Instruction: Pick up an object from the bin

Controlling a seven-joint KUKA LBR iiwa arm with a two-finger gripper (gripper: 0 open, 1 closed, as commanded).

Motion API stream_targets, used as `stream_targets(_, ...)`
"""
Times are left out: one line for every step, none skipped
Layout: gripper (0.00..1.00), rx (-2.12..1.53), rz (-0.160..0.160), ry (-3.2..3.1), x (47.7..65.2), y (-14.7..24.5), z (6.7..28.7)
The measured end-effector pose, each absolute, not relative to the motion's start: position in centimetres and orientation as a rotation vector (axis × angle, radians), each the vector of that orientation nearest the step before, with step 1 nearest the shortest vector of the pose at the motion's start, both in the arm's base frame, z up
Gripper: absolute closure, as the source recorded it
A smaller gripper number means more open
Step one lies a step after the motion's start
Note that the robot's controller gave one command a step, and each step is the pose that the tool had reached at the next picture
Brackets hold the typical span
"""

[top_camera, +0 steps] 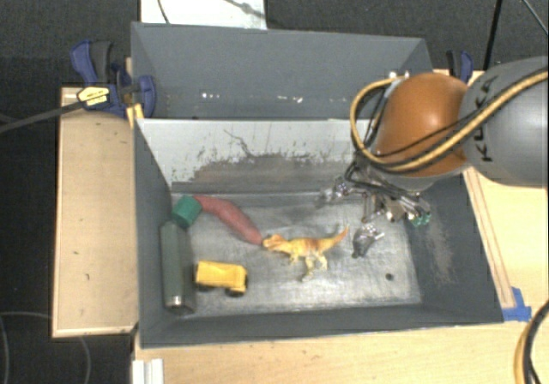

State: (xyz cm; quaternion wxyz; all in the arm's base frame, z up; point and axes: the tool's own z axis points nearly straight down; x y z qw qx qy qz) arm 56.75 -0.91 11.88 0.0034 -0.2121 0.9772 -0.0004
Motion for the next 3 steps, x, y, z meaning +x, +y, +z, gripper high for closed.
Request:
stream_targets(0.00, -0.862, 0.000, 3.017, 55.3, -0.9, 7.2)
stream_targets(1.00, -0.899, 0.002, 3.000, 56.3, 10.4, 7.3)
stream_targets(1.00, -0.899, 0.002, 3.001, 56.3, 10.4, 7.3)
